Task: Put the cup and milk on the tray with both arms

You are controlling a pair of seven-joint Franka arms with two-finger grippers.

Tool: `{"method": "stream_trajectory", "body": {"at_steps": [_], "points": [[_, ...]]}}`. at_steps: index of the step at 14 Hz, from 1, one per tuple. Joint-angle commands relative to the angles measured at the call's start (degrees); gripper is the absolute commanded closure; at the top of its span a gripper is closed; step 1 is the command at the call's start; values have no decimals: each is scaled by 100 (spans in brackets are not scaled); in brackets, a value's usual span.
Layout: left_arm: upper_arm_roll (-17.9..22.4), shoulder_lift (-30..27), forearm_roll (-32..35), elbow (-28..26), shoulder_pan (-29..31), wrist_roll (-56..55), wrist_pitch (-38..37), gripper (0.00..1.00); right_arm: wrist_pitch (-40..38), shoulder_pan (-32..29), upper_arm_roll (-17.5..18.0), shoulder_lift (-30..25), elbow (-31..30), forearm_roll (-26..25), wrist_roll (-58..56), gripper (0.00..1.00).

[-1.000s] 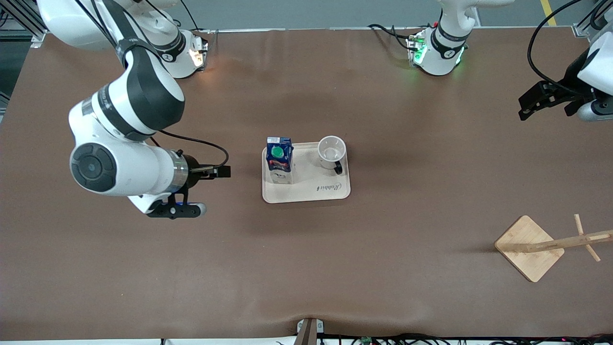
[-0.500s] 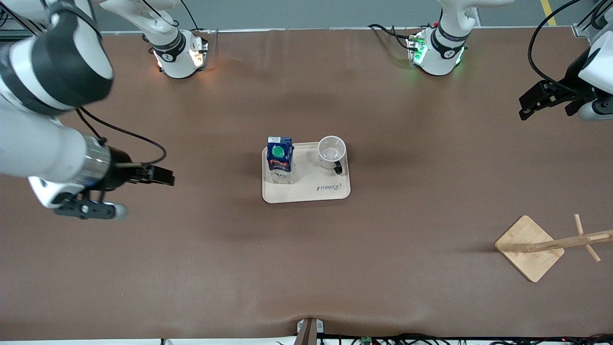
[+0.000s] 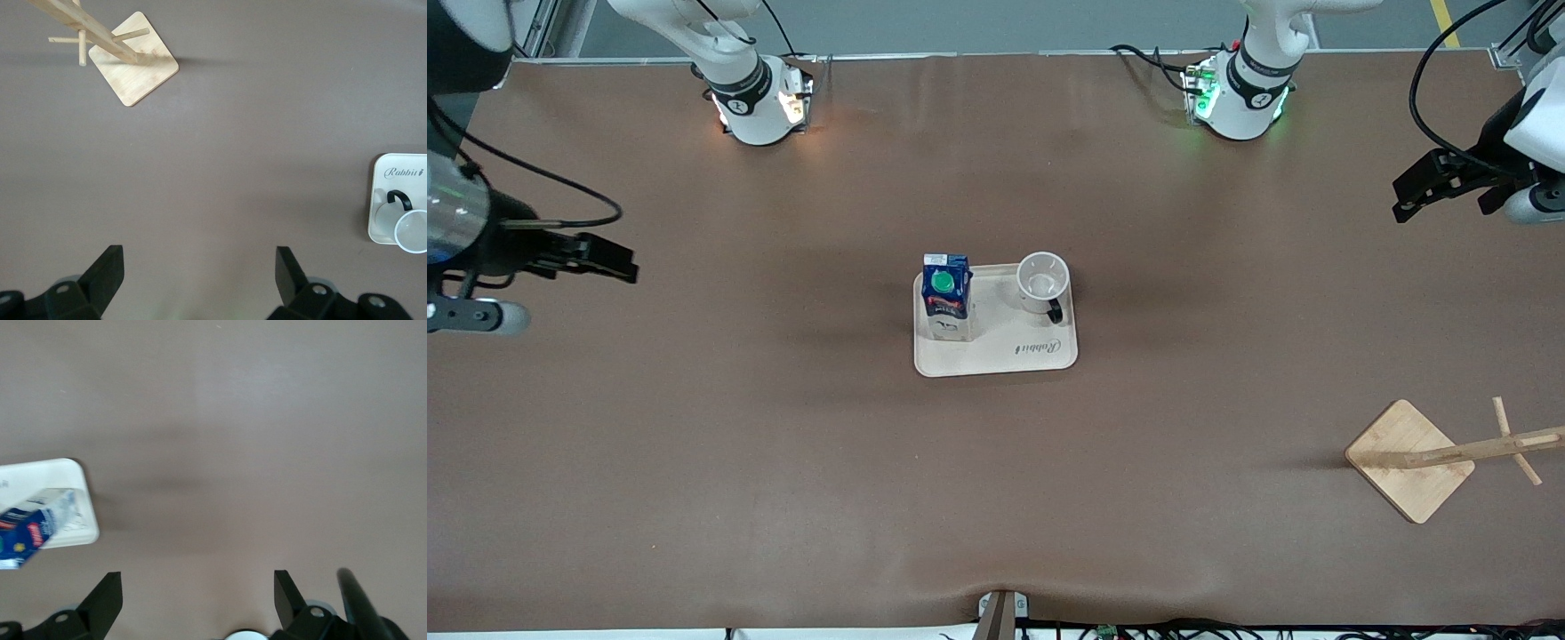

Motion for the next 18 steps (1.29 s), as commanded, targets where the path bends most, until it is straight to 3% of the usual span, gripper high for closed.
{"method": "stream_trajectory", "body": {"at_steps": [1,4,10,14,18], "points": [[-21,11,-105,82,33,76,-95,0,601,-127,-377,-927,-1442,-32,-396,0],[-39,20,-114,56,16,76,-95,0,1349,-57,-749,-1982,-2850,21,-1291,0],[-83,81,-123,73,-55,67,-86,0,779,31,-1004,-2011,-2062,-66,-1426,0],[-153,82,-123,47,-46,76,-87,0,648,110,-1284,-2002,-2149,30,-1443,0],[-162,12,-114,-58,-11,146,-86,0,621,233,-1267,-1958,-1790,65,-1390,0]]}}
